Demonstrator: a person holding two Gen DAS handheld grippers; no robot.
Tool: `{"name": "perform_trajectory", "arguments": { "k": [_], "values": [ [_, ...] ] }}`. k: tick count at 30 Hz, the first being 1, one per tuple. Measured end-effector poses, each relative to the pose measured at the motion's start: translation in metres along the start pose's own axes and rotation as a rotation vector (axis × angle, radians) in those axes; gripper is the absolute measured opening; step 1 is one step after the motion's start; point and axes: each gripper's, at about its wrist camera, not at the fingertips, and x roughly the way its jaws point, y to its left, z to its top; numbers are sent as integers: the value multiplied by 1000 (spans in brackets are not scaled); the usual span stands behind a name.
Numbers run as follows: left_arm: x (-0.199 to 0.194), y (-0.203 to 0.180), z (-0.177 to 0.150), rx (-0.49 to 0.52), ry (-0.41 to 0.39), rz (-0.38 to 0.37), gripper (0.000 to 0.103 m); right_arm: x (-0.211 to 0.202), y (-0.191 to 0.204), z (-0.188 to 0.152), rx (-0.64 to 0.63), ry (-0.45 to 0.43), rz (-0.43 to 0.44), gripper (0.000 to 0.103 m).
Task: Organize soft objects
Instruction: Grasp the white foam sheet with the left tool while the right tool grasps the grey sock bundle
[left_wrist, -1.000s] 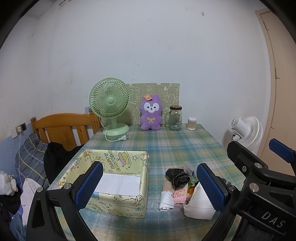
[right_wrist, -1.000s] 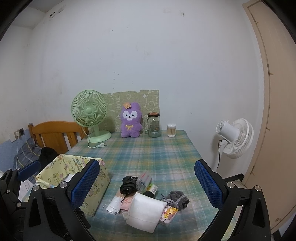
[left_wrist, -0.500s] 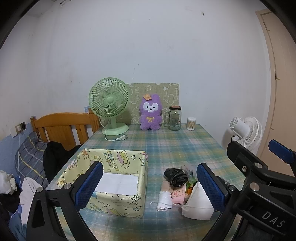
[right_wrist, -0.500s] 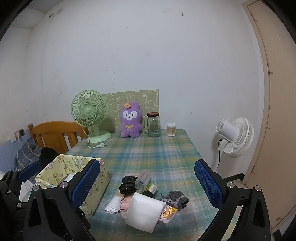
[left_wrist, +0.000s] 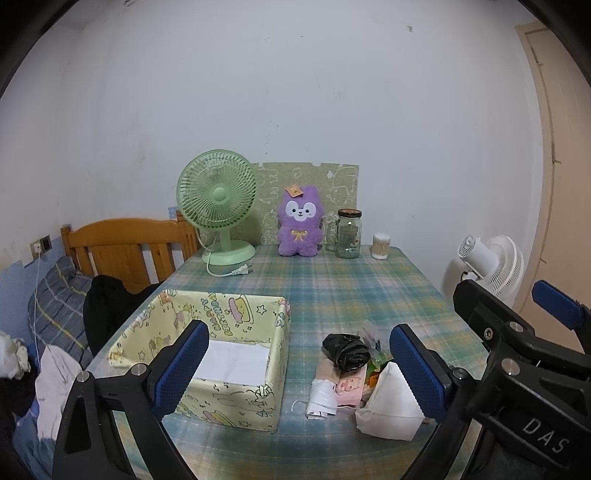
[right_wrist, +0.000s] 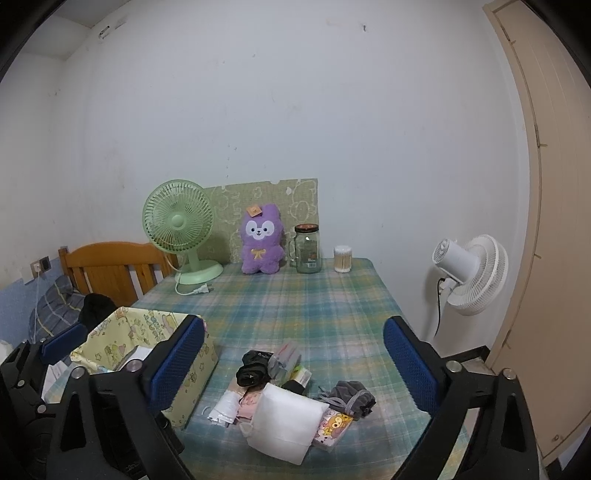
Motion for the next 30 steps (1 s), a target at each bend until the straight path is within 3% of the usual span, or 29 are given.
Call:
{"name": "perform_trajectory", "arguments": {
  "k": [20, 30],
  "values": [
    [39, -30, -39, -5, 91, -67, 98, 32, -27, -41, 19, 86, 27, 98],
    [66, -47, -56, 24, 180, -106, 97, 55, -47, -61, 49, 156, 8, 98]
  ]
}}
